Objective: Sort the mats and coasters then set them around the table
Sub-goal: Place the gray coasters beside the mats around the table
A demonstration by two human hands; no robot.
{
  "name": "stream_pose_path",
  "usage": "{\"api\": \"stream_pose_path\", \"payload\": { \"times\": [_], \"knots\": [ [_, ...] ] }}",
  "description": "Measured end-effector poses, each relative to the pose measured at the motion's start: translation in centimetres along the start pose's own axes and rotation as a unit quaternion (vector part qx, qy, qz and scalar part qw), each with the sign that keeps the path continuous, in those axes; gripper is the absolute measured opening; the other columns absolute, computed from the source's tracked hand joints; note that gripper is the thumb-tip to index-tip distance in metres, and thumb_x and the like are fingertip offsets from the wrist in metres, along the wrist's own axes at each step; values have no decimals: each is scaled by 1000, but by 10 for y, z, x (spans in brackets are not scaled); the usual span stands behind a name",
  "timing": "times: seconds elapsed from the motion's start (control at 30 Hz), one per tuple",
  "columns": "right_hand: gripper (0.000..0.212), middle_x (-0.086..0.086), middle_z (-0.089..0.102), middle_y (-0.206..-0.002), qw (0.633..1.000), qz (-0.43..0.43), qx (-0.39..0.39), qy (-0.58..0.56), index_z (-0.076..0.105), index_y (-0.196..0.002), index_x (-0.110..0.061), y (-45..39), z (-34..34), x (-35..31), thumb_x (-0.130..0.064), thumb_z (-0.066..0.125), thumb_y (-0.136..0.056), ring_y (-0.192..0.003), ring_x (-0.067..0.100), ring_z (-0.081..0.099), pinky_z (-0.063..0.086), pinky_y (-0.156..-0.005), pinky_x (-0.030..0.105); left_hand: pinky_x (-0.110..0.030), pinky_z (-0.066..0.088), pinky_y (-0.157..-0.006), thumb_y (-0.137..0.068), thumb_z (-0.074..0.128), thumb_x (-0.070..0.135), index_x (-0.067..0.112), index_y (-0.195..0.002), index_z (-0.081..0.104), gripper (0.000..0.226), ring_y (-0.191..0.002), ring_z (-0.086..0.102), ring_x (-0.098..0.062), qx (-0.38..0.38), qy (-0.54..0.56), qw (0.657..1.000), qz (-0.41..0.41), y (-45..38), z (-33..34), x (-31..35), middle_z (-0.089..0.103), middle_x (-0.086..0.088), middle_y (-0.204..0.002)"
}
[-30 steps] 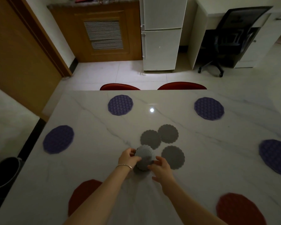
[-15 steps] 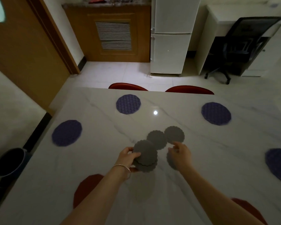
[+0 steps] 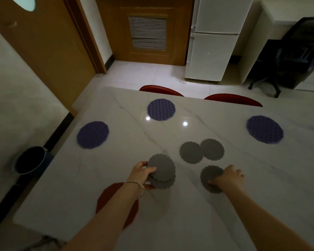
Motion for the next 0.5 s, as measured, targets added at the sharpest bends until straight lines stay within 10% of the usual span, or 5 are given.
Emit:
{"api": "stream_pose_path", "payload": {
  "times": [0.2, 0.5],
  "knots": [
    [35, 17, 52, -106, 984, -7, -9, -180, 52, -110, -5, 3, -6, -13, -10, 68, -80, -96, 34, 56, 53, -85, 46, -40, 55, -56, -86, 64, 10, 17, -92, 57, 12, -84, 60, -26, -3, 4, 1000, -2, 1, 3, -4, 61, -7, -98],
    [18, 9, 66, -86, 797, -52, -200, -567, 59, -88, -14, 61, -10, -74, -5, 71, -78, -79, 23, 63, 50, -58, 32, -42, 57, -57, -87, 62, 8, 14, -104, 57, 18, -88, 63, -30, -49, 23, 999, 6, 10, 35, 9, 62, -8, -101]
  ]
}}
Point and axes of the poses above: each hand's wrist, its own y-axis away from the middle knuckle, its own z-axis out of the palm, x = y × z, the point moved 8 cm from there along -y, towards the middle knuckle
